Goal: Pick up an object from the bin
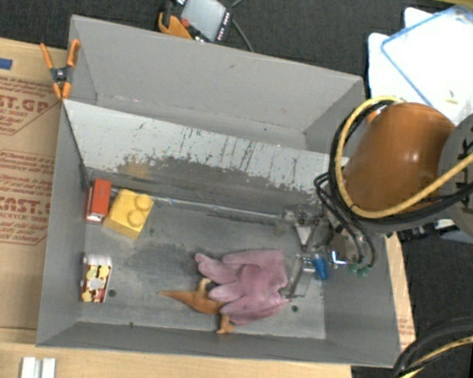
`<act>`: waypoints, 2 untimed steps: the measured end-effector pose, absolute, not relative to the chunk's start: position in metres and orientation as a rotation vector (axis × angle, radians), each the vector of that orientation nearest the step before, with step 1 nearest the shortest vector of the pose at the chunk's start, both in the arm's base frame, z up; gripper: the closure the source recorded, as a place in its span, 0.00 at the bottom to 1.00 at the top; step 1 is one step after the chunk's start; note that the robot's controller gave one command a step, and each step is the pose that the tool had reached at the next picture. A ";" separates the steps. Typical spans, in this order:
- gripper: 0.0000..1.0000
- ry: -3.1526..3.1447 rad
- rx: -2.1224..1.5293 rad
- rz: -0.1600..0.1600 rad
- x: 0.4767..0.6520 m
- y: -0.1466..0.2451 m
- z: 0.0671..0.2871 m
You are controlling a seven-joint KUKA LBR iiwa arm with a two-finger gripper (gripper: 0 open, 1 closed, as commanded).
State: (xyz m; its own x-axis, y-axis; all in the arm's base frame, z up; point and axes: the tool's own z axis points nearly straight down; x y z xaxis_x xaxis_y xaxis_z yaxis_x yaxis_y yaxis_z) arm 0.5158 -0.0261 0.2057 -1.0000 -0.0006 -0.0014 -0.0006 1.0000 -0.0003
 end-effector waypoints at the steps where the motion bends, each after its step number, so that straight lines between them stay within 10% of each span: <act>1: 0.00 3.140 -0.001 0.000 0.516 -0.026 0.206; 2: 0.00 3.118 -0.306 -0.002 0.520 -0.021 0.142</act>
Offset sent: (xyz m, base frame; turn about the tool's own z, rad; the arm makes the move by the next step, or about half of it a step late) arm 0.0035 0.0066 -0.0897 -0.2653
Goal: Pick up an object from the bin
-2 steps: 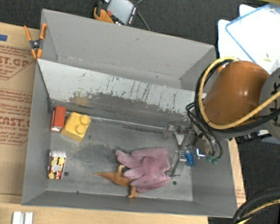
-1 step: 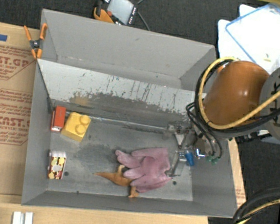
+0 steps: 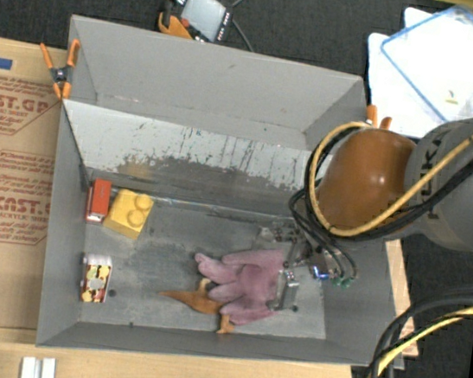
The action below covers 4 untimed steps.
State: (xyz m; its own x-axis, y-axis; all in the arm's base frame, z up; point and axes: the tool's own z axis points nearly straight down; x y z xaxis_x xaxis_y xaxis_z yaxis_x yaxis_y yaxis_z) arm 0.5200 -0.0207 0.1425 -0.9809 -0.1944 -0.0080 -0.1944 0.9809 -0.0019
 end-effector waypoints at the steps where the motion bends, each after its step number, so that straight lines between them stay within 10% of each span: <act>1: 0.00 3.133 -0.207 0.001 0.521 -0.026 0.111; 2: 1.00 3.078 -0.601 0.002 0.515 -0.019 0.071; 4: 1.00 3.073 -0.603 0.000 0.512 -0.014 0.071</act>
Offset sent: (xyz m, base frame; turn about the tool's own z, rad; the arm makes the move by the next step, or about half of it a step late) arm -0.0071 0.0009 -0.0725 -0.1912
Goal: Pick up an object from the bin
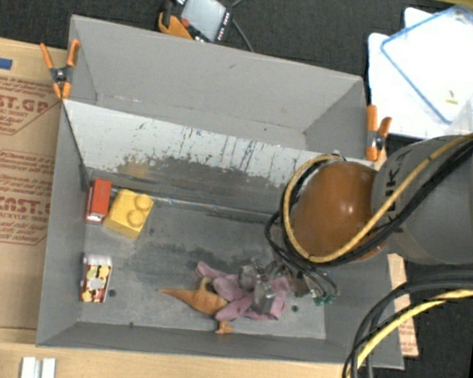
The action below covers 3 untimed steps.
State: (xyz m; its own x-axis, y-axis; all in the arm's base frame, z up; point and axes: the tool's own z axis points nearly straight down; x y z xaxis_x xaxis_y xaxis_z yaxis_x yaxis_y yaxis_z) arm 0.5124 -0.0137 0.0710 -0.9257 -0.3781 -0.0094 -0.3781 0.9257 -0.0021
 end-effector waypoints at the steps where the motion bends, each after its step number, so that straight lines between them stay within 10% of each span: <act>1: 1.00 3.081 -0.601 0.004 0.512 -0.017 0.171; 2: 1.00 3.075 -0.598 0.002 0.513 -0.016 0.201; 3: 1.00 2.974 -0.984 0.001 0.498 -0.059 0.147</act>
Offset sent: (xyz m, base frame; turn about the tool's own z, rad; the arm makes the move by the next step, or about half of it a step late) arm -0.0058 0.0092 0.1067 0.0071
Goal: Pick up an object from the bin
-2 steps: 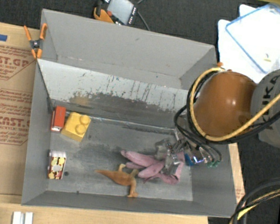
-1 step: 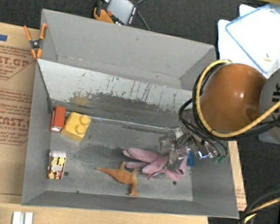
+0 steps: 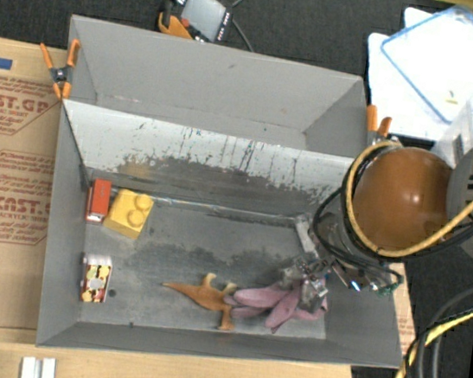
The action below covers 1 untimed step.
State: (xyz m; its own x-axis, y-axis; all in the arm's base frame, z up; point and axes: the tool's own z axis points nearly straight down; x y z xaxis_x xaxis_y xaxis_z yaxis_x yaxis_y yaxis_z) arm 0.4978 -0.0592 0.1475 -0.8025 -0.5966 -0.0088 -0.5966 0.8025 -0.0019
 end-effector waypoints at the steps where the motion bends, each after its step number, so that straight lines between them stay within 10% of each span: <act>1: 1.00 3.009 -0.877 0.002 0.500 -0.056 0.148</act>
Offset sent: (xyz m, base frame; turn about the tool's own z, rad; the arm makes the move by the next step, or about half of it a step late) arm 0.0261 -0.0188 -0.0044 -0.2233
